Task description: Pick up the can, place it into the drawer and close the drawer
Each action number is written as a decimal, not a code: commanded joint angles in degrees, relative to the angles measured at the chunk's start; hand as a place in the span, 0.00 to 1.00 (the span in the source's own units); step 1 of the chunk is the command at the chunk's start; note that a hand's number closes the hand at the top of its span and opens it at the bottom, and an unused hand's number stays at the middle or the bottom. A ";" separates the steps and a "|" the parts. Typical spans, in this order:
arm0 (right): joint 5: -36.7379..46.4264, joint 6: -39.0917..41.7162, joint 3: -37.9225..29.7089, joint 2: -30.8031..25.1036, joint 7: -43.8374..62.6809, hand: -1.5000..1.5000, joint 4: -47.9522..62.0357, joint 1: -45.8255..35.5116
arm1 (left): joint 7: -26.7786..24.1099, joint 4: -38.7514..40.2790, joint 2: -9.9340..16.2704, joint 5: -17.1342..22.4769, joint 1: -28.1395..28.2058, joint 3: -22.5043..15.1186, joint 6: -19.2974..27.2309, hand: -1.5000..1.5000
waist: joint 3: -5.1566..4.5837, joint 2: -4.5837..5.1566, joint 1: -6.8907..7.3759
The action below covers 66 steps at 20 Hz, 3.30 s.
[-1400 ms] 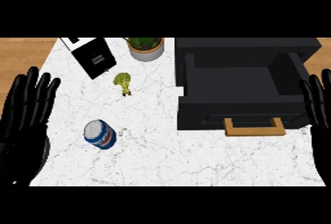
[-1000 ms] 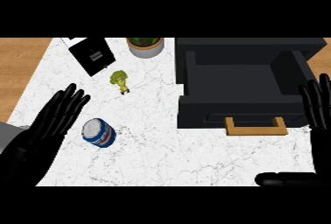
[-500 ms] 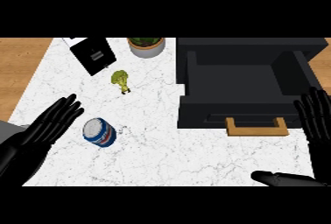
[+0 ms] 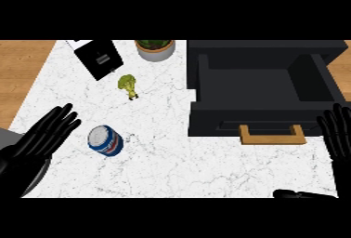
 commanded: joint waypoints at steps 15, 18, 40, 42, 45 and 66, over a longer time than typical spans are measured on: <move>-0.78 5.89 -4.72 1.82 -8.33 0.00 3.69 4.93 | -6.46 10.74 -4.92 -8.92 -1.93 1.66 -3.75 0.00 | 0.00 0.00 -0.02; 0.39 4.45 -3.19 2.77 -4.25 0.00 1.62 2.63 | -12.13 19.67 -6.82 -14.12 -5.70 0.43 -3.40 0.00 | -0.01 0.06 -0.10; -0.81 8.85 -6.80 3.30 -3.24 0.00 0.18 3.97 | -34.56 50.42 -0.36 -22.71 -13.41 8.62 -7.59 0.00 | -0.02 0.06 -0.27; -4.02 11.34 -10.69 1.67 -7.01 0.00 4.22 3.30 | -35.83 49.41 -2.98 -25.65 -11.79 6.07 -4.92 0.00 | 0.00 0.04 -0.19; -1.78 9.72 -7.80 2.90 -2.65 0.00 -0.39 3.40 | -43.87 59.34 -0.73 -27.10 -13.63 7.25 -7.09 0.00 | -0.03 0.08 -0.33; 0.84 8.11 -7.64 4.40 -2.25 0.00 1.77 -2.08 | -52.24 79.90 0.12 -31.68 -23.15 7.44 -3.77 0.00 | -0.02 0.09 -0.19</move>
